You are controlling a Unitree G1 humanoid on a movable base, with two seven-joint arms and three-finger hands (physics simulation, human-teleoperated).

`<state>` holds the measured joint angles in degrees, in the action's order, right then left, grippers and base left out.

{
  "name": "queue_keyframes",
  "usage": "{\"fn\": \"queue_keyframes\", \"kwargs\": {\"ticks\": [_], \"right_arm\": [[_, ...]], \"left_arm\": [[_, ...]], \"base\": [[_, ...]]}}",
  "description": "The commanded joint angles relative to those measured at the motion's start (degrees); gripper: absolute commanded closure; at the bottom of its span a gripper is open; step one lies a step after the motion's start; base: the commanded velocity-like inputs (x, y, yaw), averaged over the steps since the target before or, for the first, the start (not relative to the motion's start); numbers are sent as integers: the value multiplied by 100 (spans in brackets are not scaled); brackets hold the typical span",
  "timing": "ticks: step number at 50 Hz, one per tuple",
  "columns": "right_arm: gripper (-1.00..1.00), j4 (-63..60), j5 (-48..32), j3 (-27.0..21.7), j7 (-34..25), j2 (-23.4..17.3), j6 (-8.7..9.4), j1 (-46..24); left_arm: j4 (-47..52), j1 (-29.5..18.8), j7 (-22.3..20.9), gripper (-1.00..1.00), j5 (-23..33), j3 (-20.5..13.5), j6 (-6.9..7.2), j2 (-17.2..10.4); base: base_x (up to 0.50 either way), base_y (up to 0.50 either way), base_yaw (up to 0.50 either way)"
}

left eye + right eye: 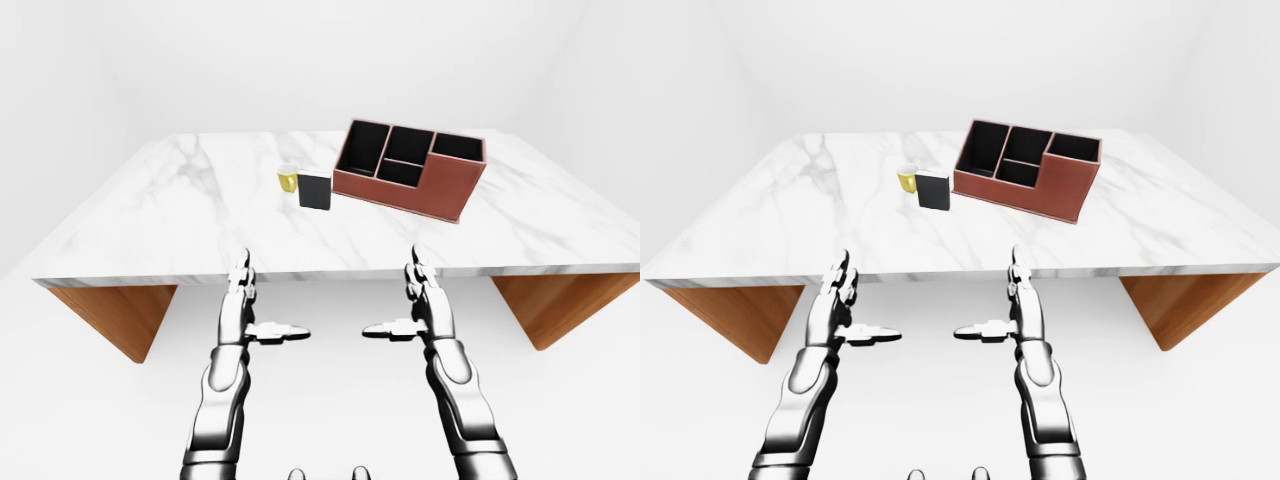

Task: Pick up the book and place it in the caddy.

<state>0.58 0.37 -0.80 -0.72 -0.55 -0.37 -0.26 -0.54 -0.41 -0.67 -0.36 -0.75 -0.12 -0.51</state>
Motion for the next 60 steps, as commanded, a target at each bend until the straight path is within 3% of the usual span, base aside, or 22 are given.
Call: {"fn": "queue_keyframes", "kwargs": {"ticks": [1, 6, 10, 15, 16, 18, 19, 22, 24, 35, 47, 50, 51, 60], "right_arm": [[-100, -50, 31, -151, -170, -103, 44, -29], [-100, -226, -57, -135, -214, -97, 135, 28], [-100, -360, -103, -113, -257, -90, 185, 57], [-100, -542, -122, -121, -306, -96, 328, 49], [-100, -747, -56, -85, -495, -132, 519, 122], [-100, -943, -155, -95, -442, -118, 537, 161], [-100, -1135, -136, -63, -539, -123, 537, 221], [-100, -1304, -218, -48, -545, -111, 537, 266], [-100, -1460, -296, -31, -556, -106, 537, 300], [-100, -1662, -526, -235, -629, -197, 537, 28], [-100, -1600, -661, -474, -567, -427, 537, -772], [-100, -1603, -652, -545, -607, -512, 537, -991], [-100, -1580, -788, -562, -558, -599, 537, -1110], [-100, -1717, -805, -640, -707, -692, 537, -1349]], "left_arm": [[-185, -204, -72, -100, 26, -120, 4, -77], [-40, -221, -116, -100, 70, -101, 96, -80], [-151, -313, -89, -100, 128, -116, 54, -94], [72, -301, -92, -100, 147, -128, 224, -105], [269, -260, -103, -100, 147, -121, 344, -104], [379, -217, -137, -100, 223, -91, 325, -114], [462, -212, -149, -100, 216, -94, 404, -104], [531, -216, -182, -100, 271, -79, 416, -112], [614, -277, -197, -100, 272, -96, 512, -114], [519, -631, -288, -100, 524, -77, 512, -167], [433, -926, -405, -100, 667, -104, 512, -234], [410, -915, -421, -100, 693, -106, 452, -229], [352, -924, -419, -100, 730, -99, 265, -244], [297, -1052, -321, -100, 698, -160, 170, -240]], "base": [[0, 0, 0], [0, 0, 0], [0, 0, 0], [0, 0, 0], [0, 0, 0], [0, 0, 0], [0, 0, 0], [0, 0, 0], [0, 0, 0], [0, 0, 0], [0, 0, 0], [0, 0, 0], [0, 0, 0], [0, 0, 0]]}}
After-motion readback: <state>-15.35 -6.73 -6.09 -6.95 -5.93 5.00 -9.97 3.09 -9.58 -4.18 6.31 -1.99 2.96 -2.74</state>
